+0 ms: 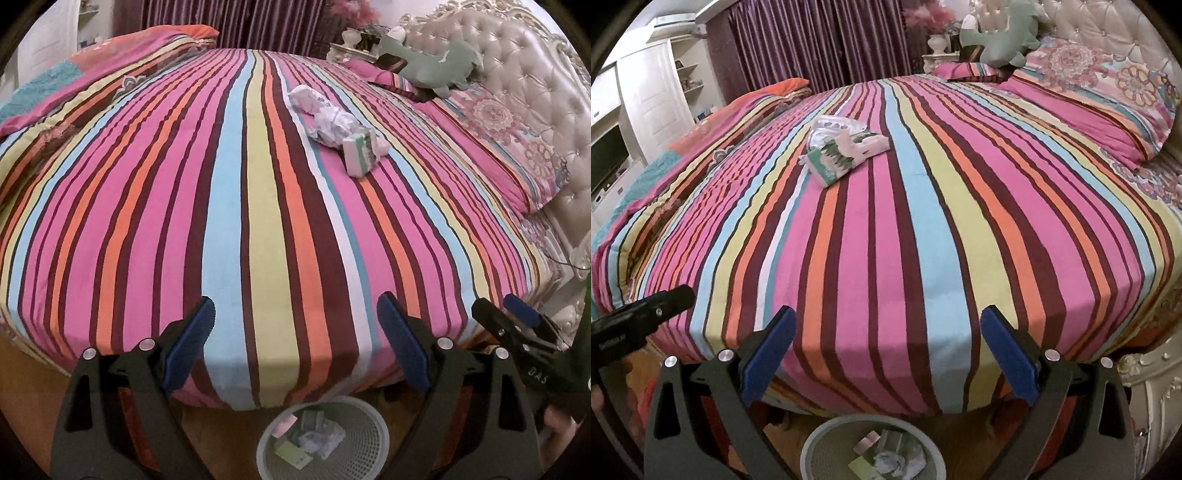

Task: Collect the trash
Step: 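Reach both grippers toward the crumpled paper and green tissue pack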

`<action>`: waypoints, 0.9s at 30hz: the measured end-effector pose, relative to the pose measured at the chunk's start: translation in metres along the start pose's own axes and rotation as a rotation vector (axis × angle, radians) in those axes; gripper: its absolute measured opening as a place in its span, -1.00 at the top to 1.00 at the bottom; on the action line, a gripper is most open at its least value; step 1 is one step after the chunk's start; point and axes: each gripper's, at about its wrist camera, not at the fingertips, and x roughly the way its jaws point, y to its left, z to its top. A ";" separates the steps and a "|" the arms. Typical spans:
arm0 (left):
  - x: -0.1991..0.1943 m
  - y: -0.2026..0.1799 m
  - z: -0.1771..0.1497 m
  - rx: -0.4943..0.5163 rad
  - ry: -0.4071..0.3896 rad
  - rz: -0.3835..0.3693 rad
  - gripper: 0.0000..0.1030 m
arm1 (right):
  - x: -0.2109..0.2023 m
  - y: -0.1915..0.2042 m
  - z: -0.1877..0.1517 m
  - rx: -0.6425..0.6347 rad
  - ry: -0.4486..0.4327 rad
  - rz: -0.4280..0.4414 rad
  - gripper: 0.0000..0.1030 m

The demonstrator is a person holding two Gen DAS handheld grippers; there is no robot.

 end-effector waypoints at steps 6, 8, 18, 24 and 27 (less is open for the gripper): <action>0.013 -0.002 0.019 0.022 -0.009 -0.002 -0.69 | 0.016 -0.004 0.012 0.006 0.008 0.023 -0.85; 0.019 -0.003 0.029 0.019 -0.012 -0.010 -0.69 | 0.021 -0.003 0.018 -0.003 0.013 0.028 -0.85; 0.047 -0.010 0.075 0.026 -0.025 -0.049 -0.69 | 0.050 0.000 0.036 -0.013 0.062 0.071 -0.85; 0.068 -0.004 0.097 0.020 -0.014 -0.074 -0.69 | 0.063 0.003 0.046 -0.021 0.068 0.073 -0.85; 0.081 0.003 0.109 -0.003 -0.006 -0.092 -0.69 | 0.076 0.004 0.051 -0.029 0.075 0.076 -0.85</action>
